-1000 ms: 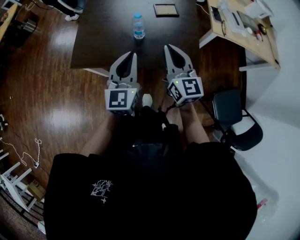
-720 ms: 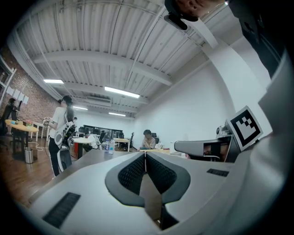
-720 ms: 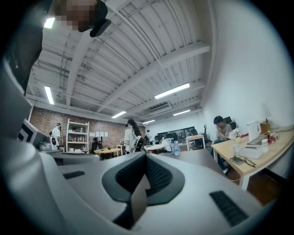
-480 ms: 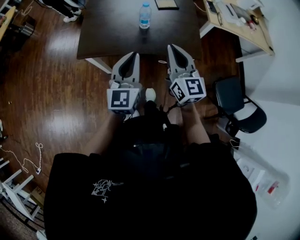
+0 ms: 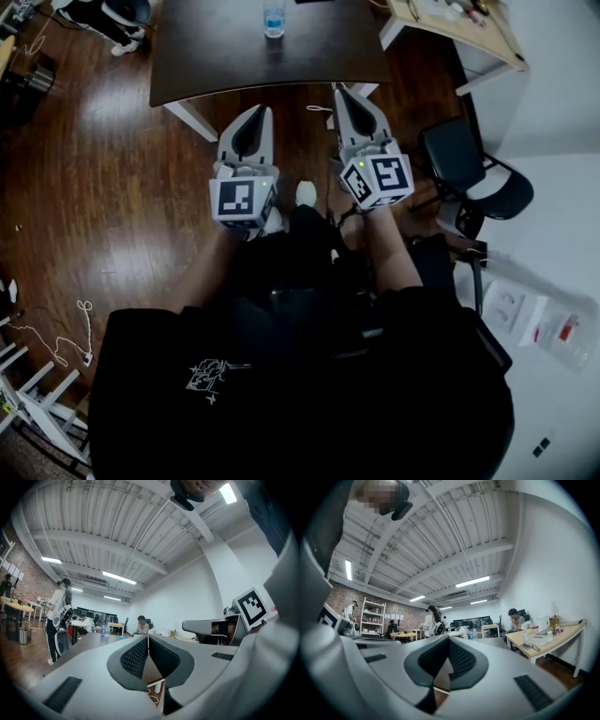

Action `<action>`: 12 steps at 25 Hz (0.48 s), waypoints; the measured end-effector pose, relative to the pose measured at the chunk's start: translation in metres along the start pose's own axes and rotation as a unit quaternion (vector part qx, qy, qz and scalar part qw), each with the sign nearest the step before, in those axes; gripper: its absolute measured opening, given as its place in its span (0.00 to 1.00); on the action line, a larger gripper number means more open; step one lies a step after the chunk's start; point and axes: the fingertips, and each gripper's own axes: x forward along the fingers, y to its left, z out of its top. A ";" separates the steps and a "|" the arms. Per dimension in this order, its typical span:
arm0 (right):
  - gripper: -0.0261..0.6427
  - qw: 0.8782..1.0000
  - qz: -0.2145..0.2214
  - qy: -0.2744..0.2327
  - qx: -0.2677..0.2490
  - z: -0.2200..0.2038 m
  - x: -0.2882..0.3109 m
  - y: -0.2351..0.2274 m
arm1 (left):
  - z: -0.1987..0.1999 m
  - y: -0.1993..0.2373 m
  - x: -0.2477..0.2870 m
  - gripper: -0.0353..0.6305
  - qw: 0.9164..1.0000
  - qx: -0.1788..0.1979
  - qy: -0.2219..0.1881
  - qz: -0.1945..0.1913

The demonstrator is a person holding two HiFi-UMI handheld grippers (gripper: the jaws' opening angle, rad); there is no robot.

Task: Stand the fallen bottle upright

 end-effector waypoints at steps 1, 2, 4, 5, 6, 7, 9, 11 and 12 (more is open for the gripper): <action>0.07 1.000 -0.003 0.000 -0.001 0.000 -0.008 0.001 | 0.000 -0.005 -0.004 0.06 1.000 0.000 -0.001 -0.003; 0.07 1.000 -0.005 -0.001 -0.001 0.001 -0.016 0.001 | 0.000 -0.009 -0.009 0.06 1.000 -0.001 -0.001 -0.006; 0.07 1.000 -0.009 -0.003 -0.001 0.002 -0.031 0.003 | 0.001 -0.020 -0.017 0.06 1.000 0.000 -0.003 -0.010; 0.07 1.000 -0.009 -0.005 -0.001 0.003 -0.039 0.003 | 0.001 -0.026 -0.020 0.06 1.000 0.000 -0.003 -0.013; 0.07 1.000 -0.009 -0.006 -0.001 0.004 -0.046 0.004 | 0.002 -0.034 -0.025 0.06 1.000 0.000 0.000 -0.015; 0.07 1.000 -0.008 -0.007 -0.001 0.005 -0.054 0.005 | 0.002 -0.041 -0.029 0.06 1.000 -0.002 0.007 -0.016; 0.07 1.000 -0.003 -0.008 -0.003 0.005 -0.070 0.007 | 0.001 -0.056 -0.040 0.06 1.000 -0.001 0.013 -0.016; 0.07 1.000 0.004 -0.006 -0.002 0.003 -0.090 0.011 | -0.001 -0.068 -0.053 0.06 1.000 0.005 -0.002 -0.012; 0.07 1.000 0.007 -0.005 -0.001 0.001 -0.101 0.014 | -0.002 -0.074 -0.060 0.06 1.000 0.008 -0.007 -0.008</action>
